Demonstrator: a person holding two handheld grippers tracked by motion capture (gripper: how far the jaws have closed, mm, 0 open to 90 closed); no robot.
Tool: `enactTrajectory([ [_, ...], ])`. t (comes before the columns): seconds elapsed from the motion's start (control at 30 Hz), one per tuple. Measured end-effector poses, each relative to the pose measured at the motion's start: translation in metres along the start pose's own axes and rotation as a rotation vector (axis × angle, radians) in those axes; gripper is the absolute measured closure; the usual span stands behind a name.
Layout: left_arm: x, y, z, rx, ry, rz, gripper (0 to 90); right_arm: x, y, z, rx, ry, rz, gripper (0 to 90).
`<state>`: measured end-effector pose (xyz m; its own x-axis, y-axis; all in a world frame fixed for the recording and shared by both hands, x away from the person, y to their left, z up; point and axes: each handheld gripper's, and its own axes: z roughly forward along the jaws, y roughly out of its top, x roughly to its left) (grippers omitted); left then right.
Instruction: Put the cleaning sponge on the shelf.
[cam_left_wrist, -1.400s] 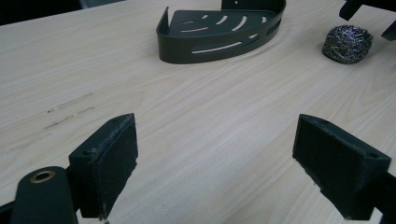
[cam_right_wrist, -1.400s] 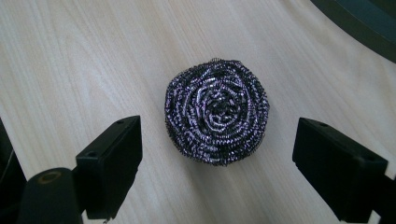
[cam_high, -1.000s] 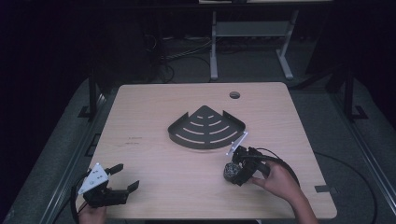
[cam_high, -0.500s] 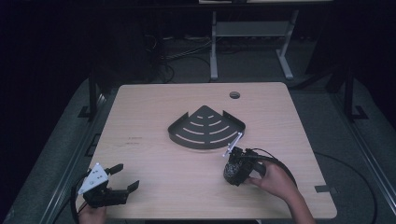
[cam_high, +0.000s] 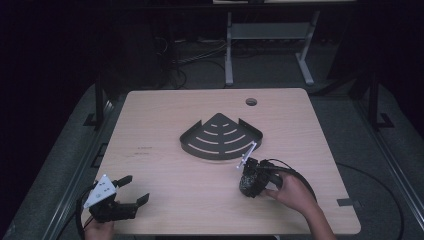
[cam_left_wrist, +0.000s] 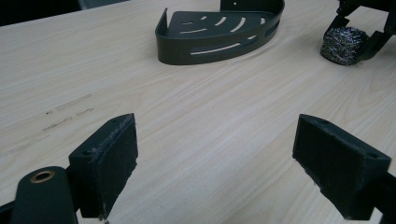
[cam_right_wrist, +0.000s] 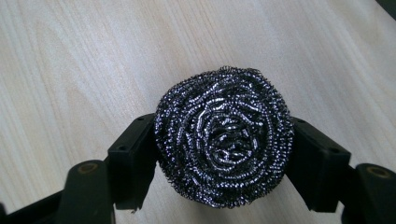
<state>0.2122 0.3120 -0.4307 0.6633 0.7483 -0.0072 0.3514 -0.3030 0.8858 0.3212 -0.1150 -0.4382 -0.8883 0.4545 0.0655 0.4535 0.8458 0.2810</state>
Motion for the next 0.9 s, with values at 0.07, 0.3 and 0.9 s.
enactTrajectory([
  [0.07, 0.0, 0.0, 0.0, -0.001, -0.002, -0.003, 13.3, 0.0, 0.001, 0.0, 0.005, 0.001, -0.004, 31.4],
  [0.3, 0.001, 0.0, -0.001, -0.003, 0.002, -0.001, 13.3, 0.002, 0.006, -0.003, 0.019, -0.01, -0.024, 32.8],
  [0.9, 0.001, 0.0, -0.001, -0.004, 0.005, 0.003, 13.3, -0.001, 0.01, -0.017, -0.02, -0.004, -0.022, 32.9],
])
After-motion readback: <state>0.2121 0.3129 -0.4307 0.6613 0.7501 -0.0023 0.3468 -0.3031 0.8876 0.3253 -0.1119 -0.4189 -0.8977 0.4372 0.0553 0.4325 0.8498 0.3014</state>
